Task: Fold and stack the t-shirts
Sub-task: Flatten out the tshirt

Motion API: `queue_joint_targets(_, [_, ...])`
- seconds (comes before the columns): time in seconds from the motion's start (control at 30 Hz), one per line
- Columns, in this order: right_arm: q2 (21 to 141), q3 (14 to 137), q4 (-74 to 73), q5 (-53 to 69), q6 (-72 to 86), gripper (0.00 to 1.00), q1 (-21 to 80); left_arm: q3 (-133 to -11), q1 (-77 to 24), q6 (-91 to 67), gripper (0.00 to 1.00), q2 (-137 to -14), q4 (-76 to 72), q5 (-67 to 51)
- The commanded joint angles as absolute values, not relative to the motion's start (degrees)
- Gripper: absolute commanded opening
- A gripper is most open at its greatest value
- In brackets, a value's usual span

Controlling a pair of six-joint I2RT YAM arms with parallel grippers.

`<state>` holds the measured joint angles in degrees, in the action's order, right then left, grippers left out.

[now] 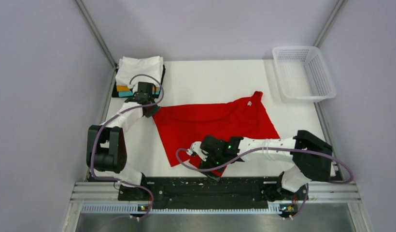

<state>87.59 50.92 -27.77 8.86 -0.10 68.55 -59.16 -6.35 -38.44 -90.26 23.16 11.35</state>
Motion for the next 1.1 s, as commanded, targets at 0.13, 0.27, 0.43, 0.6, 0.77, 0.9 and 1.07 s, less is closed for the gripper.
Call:
queue_joint_targets(0.13, [95.7,52.5,-30.2,-2.2,1.6,0.7,71.9,-59.4,-5.6,-37.7,0.0,-89.2,22.2,11.8])
queue_joint_targets(0.27, [99.5,53.6,-31.2,-10.9,5.0,0.54,74.5,-59.2,-5.4,-37.7,0.0,-88.8,22.4,12.0])
queue_joint_targets(0.43, [100.3,53.1,-31.6,-19.7,10.6,0.02,75.0,-58.2,-5.1,-37.5,0.0,-87.9,22.1,12.5])
queue_joint_targets(0.6, [94.2,53.4,-32.3,-27.7,14.2,0.0,73.6,-58.6,-4.8,-37.3,0.0,-87.8,21.9,12.0])
queue_joint_targets(0.77, [83.4,53.7,-30.6,-33.3,17.1,0.0,67.1,-59.0,-4.8,-36.8,0.0,-86.6,21.7,10.7])
queue_joint_targets(0.9, [74.0,52.7,-24.8,-37.7,17.0,0.0,59.3,-60.8,-4.8,-36.9,0.0,-86.0,23.9,9.0])
queue_joint_targets(1.07, [65.7,53.5,-16.6,-45.7,12.3,0.0,50.0,-61.3,-4.8,-37.3,0.0,-81.9,23.2,7.1])
